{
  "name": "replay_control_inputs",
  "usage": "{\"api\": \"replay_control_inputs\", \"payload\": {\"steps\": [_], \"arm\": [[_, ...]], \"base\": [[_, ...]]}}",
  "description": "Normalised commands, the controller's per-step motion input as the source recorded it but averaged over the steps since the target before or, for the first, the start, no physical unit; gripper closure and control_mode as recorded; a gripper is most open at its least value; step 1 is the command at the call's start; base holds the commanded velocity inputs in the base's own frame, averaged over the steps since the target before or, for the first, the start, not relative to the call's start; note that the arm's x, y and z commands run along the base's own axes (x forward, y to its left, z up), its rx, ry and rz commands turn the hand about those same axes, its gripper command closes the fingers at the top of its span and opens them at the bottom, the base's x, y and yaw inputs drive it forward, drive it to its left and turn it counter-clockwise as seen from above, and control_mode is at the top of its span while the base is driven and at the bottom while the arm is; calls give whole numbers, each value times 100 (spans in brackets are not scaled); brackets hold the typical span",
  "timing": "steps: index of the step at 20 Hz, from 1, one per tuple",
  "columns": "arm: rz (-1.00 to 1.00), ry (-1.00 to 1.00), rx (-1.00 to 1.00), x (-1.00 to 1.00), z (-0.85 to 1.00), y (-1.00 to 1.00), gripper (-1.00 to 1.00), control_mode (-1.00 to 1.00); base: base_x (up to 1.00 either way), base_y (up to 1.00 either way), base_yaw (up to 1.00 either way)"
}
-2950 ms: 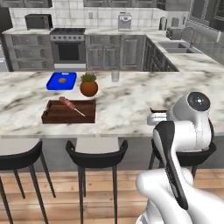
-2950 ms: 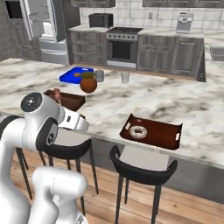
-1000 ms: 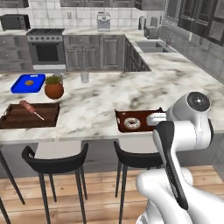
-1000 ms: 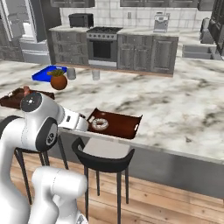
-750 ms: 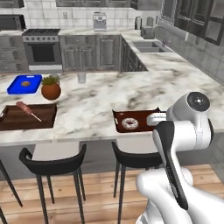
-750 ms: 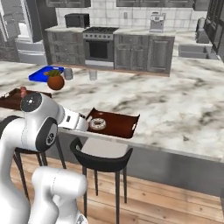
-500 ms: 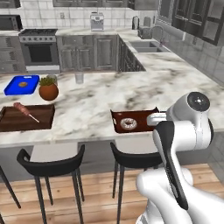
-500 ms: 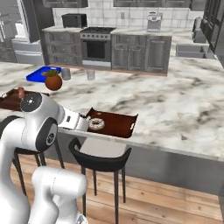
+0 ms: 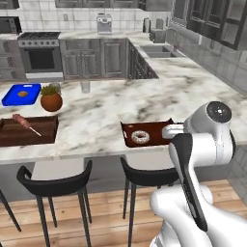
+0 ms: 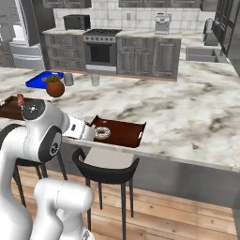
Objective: Take the donut and cake from the fridge and place them on the empty tray on the dining counter.
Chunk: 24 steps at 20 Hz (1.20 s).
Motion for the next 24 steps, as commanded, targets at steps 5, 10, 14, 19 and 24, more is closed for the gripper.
{"api": "replay_control_inputs", "payload": {"steps": [5,10,14,19,24], "arm": [[0,0,0,0,0,0,100,100],[0,0,0,0,0,0,100,100],[0,0,0,0,0,0,100,100],[0,0,0,0,0,0,100,100],[0,0,0,0,0,0,100,100]], "base": [[27,0,-3],[33,0,-6],[27,0,-12],[26,0,-13],[35,0,-13]]}}
